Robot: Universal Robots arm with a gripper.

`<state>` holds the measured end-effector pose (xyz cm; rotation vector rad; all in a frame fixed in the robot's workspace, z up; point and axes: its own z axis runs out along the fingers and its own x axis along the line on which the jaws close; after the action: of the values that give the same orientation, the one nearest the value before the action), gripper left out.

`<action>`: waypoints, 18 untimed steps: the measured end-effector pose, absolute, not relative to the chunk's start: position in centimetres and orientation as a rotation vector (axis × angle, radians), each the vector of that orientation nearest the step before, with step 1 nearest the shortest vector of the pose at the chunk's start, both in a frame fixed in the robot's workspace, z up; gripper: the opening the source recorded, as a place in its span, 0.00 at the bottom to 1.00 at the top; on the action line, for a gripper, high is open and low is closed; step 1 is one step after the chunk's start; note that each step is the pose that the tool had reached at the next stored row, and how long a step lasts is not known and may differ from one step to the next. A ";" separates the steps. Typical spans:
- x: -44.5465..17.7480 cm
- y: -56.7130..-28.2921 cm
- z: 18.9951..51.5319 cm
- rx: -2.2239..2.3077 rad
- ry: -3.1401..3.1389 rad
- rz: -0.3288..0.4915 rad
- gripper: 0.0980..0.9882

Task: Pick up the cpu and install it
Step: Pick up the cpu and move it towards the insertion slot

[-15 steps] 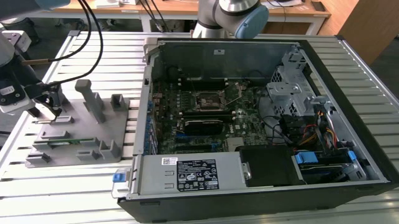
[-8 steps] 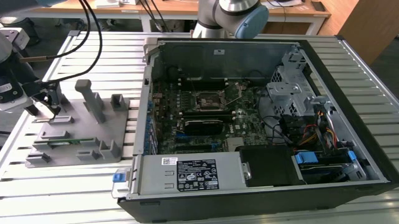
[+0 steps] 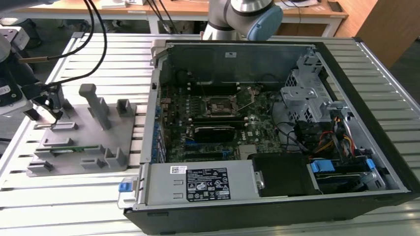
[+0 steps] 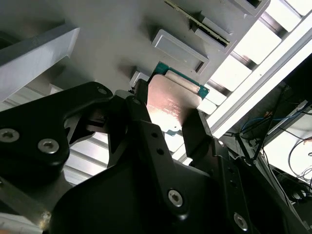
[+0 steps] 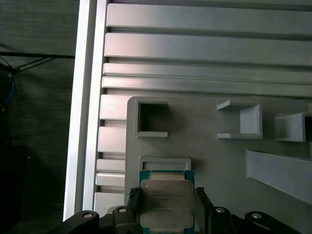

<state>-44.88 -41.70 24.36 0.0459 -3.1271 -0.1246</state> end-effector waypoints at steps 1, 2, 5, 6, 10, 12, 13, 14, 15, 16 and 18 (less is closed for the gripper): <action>-44.9 -41.7 24.4 0.046 -3.127 -0.125 0.48; -44.9 -41.7 24.5 0.046 -3.127 -0.125 0.48; -44.9 -41.7 24.7 0.046 -3.127 -0.125 0.48; -44.9 -41.7 24.8 0.046 -3.127 -0.125 0.48; -44.9 -41.7 25.1 0.046 -3.127 -0.126 0.48; -44.9 -41.7 25.3 0.046 -3.127 -0.126 0.48; -44.9 -41.7 25.4 0.046 -3.127 -0.126 0.48; -44.9 -41.7 25.4 0.046 -3.127 -0.126 0.48; -44.9 -41.7 25.5 0.046 -3.127 -0.126 0.48; -44.9 -41.7 25.6 0.046 -3.127 -0.126 0.48; -44.9 -41.7 25.7 0.046 -3.127 -0.127 0.48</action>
<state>-44.88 -41.70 25.74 0.0460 -3.1271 -0.1266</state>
